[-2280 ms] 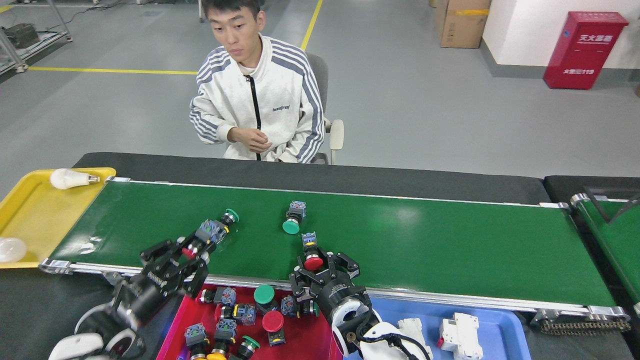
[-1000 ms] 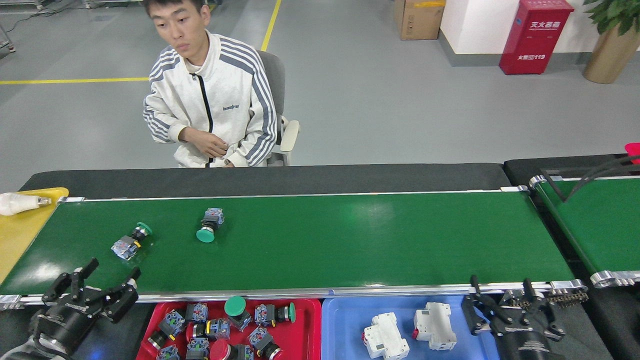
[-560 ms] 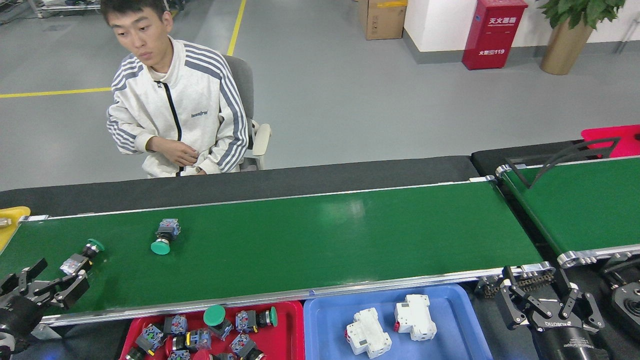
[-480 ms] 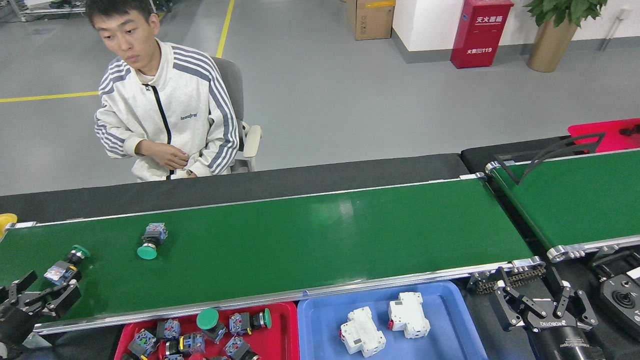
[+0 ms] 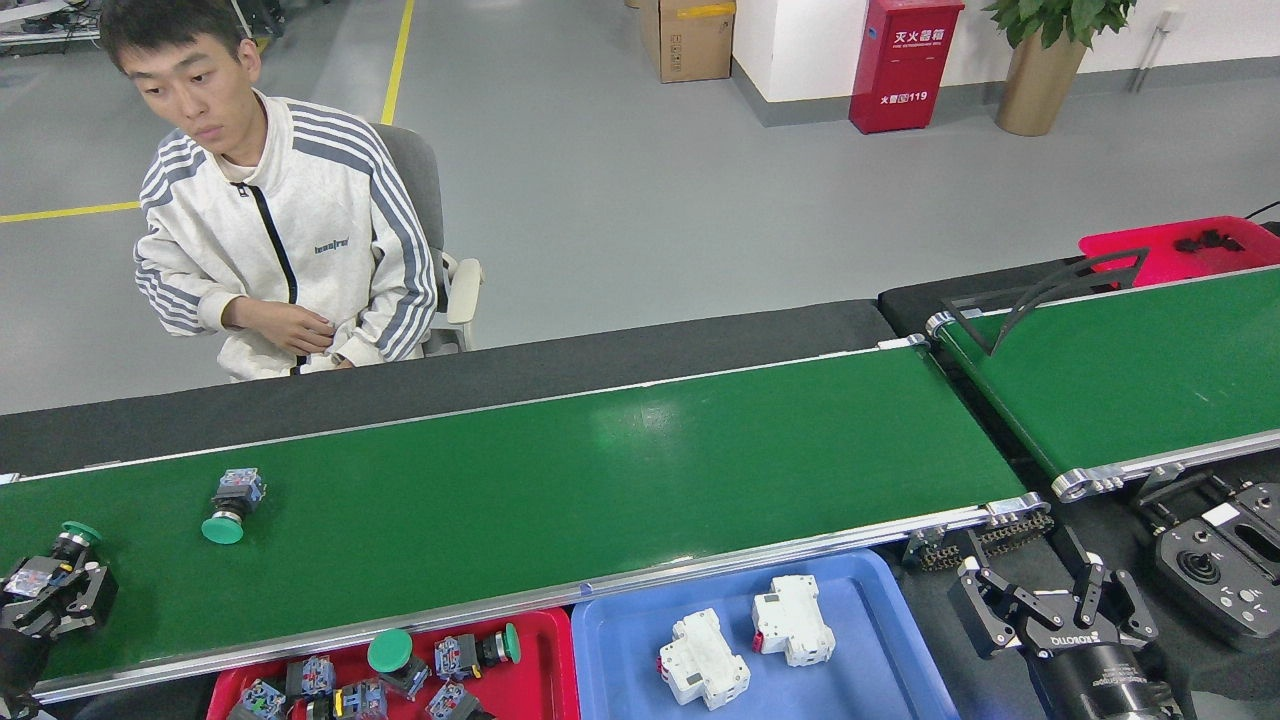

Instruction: Pick switch part from conveyor to tray

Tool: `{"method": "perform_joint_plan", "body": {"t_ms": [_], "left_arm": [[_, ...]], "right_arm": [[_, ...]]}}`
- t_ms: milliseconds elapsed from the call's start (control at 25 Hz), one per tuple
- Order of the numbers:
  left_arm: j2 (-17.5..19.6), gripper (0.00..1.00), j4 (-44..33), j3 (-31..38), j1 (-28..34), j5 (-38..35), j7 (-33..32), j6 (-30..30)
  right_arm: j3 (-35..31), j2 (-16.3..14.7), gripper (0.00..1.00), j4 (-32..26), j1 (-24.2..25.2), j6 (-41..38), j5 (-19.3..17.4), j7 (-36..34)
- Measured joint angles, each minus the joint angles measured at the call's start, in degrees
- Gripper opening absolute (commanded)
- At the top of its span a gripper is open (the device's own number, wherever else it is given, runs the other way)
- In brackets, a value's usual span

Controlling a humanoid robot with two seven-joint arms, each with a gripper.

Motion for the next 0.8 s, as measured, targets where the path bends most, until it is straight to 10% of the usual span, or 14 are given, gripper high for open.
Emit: {"method": "perform_joint_plan", "body": {"t_ms": [200, 400, 800], "left_arm": [[-5.61, 0.25, -27.20, 0.16, 15.13, 1.23, -0.31, -10.19], [-14.75, 1.00, -51.69, 1.23, 32.50, 1.75, -0.87, -11.69], [-24.61, 1.00, -64.28, 1.90, 40.82, 1.50, -1.02, -11.71]], "right_arm": [[-5.39, 0.02, 1.00, 0.01, 0.50, 0.17, -0.01, 0.10], [-7.22, 0.02, 1.00, -0.21, 0.50, 0.18, -0.01, 0.17], [-7.10, 0.81, 1.00, -0.99, 1.71, 0.46, 0.71, 0.46]]}}
